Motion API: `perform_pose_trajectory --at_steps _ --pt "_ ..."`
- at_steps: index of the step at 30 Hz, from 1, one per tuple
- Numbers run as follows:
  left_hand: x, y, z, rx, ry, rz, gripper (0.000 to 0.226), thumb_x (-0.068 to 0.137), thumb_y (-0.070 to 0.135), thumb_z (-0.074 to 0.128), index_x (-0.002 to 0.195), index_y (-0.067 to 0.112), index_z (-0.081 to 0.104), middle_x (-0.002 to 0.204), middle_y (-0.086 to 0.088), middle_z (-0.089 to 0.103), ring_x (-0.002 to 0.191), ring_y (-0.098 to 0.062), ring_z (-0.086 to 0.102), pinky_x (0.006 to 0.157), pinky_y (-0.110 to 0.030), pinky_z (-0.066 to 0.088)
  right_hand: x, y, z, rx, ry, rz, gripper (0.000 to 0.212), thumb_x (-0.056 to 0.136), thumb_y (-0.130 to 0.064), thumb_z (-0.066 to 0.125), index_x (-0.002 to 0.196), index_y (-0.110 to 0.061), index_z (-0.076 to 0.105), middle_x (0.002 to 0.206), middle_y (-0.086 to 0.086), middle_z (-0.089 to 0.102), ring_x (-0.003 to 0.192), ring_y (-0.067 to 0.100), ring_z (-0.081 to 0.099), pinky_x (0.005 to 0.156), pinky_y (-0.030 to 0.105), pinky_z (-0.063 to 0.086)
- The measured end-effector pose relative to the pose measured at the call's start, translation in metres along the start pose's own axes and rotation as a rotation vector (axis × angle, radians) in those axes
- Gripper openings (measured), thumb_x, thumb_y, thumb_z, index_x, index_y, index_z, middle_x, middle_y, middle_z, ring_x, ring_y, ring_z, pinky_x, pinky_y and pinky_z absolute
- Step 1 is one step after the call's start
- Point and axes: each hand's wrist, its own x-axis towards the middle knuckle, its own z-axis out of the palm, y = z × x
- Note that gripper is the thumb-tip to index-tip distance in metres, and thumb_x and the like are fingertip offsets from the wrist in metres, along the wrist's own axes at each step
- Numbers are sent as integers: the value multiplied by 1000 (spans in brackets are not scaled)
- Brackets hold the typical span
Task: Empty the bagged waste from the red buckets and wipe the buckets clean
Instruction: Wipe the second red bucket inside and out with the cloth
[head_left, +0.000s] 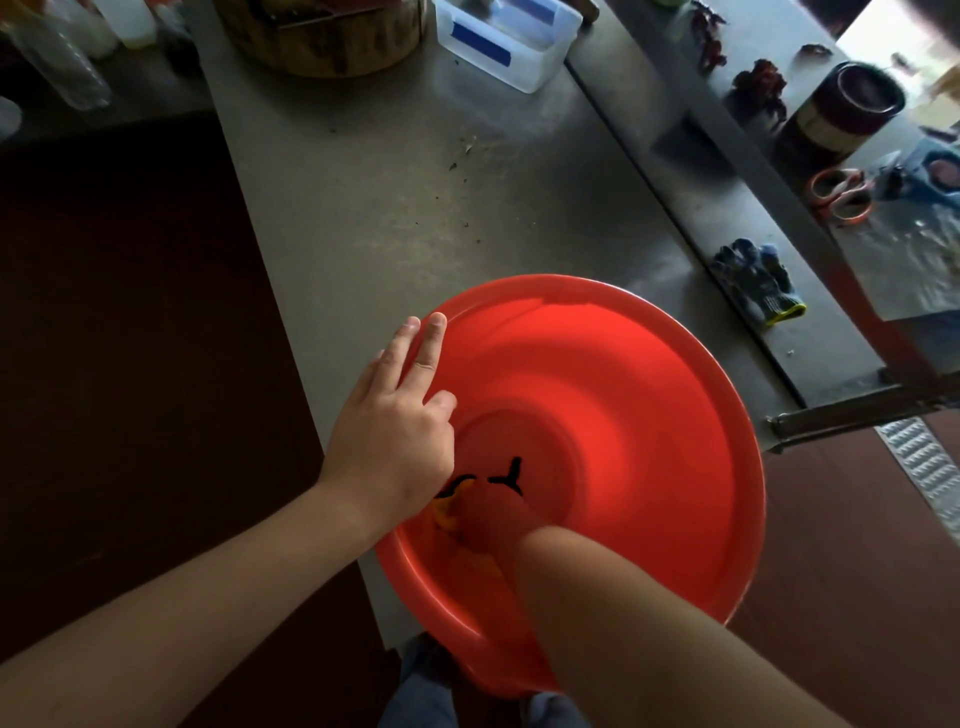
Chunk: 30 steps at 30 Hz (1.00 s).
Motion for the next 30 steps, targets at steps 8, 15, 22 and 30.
perform_pose_trajectory --at_steps 8,15,22,30 --pt "-3 1 -3 -1 -2 3 34 91 23 40 83 16 72 168 -14 7 155 -34 7 121 -51 27 -31 64 30 -247 -145 113 52 102 -32 52 152 -22 40 157 12 24 138 40 35 106 55 42" --pt "-4 8 -3 -6 2 -4 33 91 22 40 82 15 70 167 -16 7 155 -36 8 119 -52 28 -19 81 24 -115 -182 144 49 103 -31 51 150 -21 43 160 8 20 143 42 27 106 59 40" --pt "-3 8 -5 -1 16 7 31 90 21 40 77 15 67 167 -17 10 154 -37 10 118 -53 29 4 63 -36 66 261 56 66 88 -28 68 147 -17 40 146 10 29 125 40 45 81 44 48" --pt "1 8 0 -2 29 11 26 88 21 44 78 15 67 166 -18 14 154 -37 13 118 -53 31 24 78 -23 -95 168 -99 76 93 -21 61 160 -26 24 169 0 6 153 39 0 115 50 34"
